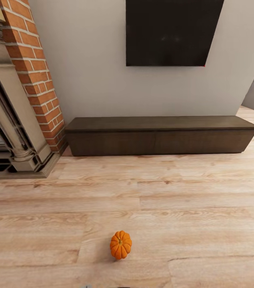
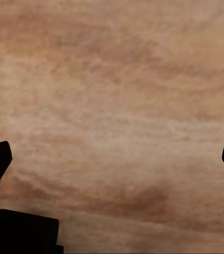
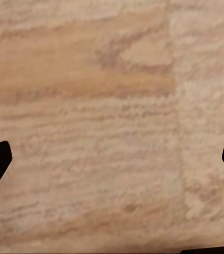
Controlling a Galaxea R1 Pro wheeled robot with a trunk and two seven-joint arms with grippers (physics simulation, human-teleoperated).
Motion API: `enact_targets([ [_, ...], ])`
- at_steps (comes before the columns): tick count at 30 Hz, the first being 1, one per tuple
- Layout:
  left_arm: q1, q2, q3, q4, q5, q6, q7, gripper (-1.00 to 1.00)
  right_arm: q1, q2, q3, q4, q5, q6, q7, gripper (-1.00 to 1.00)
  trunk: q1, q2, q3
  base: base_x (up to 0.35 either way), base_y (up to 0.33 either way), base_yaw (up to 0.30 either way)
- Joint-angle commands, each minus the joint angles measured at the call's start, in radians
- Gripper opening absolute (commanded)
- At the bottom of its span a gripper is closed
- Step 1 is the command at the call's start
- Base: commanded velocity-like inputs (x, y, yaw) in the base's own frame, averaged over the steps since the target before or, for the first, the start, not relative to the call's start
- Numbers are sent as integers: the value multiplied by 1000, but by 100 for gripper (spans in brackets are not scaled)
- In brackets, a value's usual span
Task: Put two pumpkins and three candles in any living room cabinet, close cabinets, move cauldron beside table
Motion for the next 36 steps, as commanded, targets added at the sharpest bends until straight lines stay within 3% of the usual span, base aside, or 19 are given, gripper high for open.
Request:
enact_targets([
  [1,0,-1,8,-1,-10,1,3,100,-1,0,9,2,-8,-4,-3,100,0,0,-1,0,330,0],
  [36,0,-1,8,-1,-10,1,3,100,0,2,9,4,-8,-3,-4,100,0,0,-1,0,331,0],
])
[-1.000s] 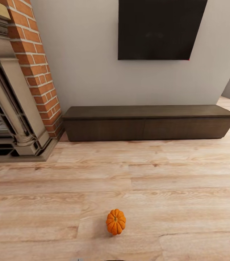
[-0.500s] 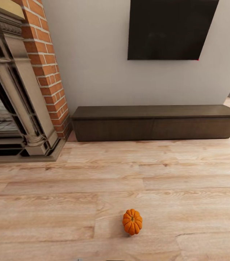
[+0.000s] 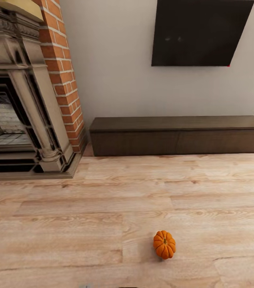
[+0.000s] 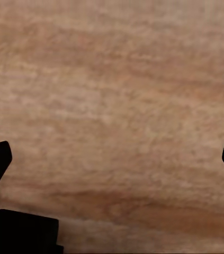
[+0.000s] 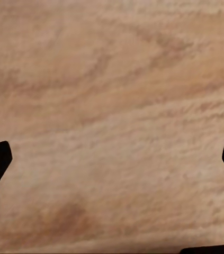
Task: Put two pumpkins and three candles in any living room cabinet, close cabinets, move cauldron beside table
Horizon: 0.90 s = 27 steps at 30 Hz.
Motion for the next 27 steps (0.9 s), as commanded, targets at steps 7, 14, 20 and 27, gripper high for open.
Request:
enact_targets([
  [7,0,-1,8,-1,-10,1,3,100,-1,1,8,2,-8,-5,-3,100,0,0,-1,3,332,0],
  [14,0,-1,8,-1,-10,1,3,100,-1,1,8,2,-8,-5,-2,100,0,0,-1,112,323,0],
  [20,0,-1,8,-1,-10,0,3,100,0,2,8,2,-8,-5,-2,100,0,0,-1,247,253,0],
  [27,0,-2,8,-1,-10,0,3,100,0,3,8,2,-8,-5,-2,100,0,0,-1,292,218,0],
])
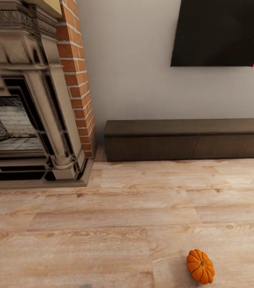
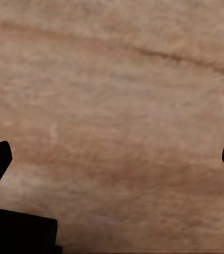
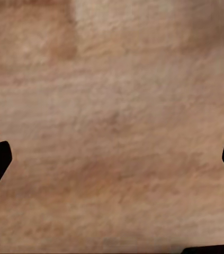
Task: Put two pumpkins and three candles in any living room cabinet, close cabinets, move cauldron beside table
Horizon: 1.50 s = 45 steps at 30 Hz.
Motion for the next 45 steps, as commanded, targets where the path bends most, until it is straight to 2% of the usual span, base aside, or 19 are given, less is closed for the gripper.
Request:
enact_targets([
  [1,0,0,8,-1,-11,1,3,100,-1,1,8,2,-8,-4,-2,100,0,0,-1,293,224,0],
  [17,0,-2,8,-1,-11,1,3,100,-1,1,8,2,-8,-4,-2,100,0,0,-1,285,210,0],
  [45,0,-2,10,-1,-11,1,4,100,-1,0,8,2,-9,-4,-2,100,0,0,-1,332,6,0],
])
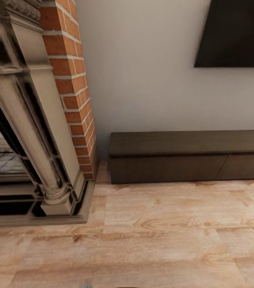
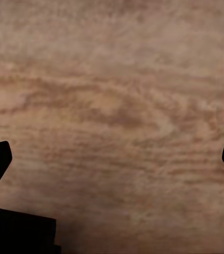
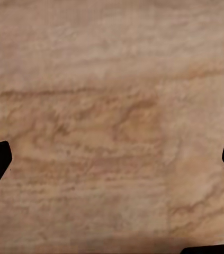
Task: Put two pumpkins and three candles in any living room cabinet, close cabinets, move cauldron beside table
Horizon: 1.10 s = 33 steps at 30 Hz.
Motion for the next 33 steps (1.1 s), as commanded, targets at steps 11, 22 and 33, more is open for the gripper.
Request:
enact_targets([
  [11,0,0,8,-1,-11,1,3,100,-1,0,8,2,-8,-4,-2,100,0,0,-1,302,-121,0],
  [22,0,0,8,-1,-10,1,3,100,-1,0,8,2,-8,-4,-2,100,0,0,-1,295,-32,0],
  [33,0,1,8,-1,-11,1,4,100,-1,0,8,2,-8,-4,-2,100,0,0,-1,119,-1,0],
])
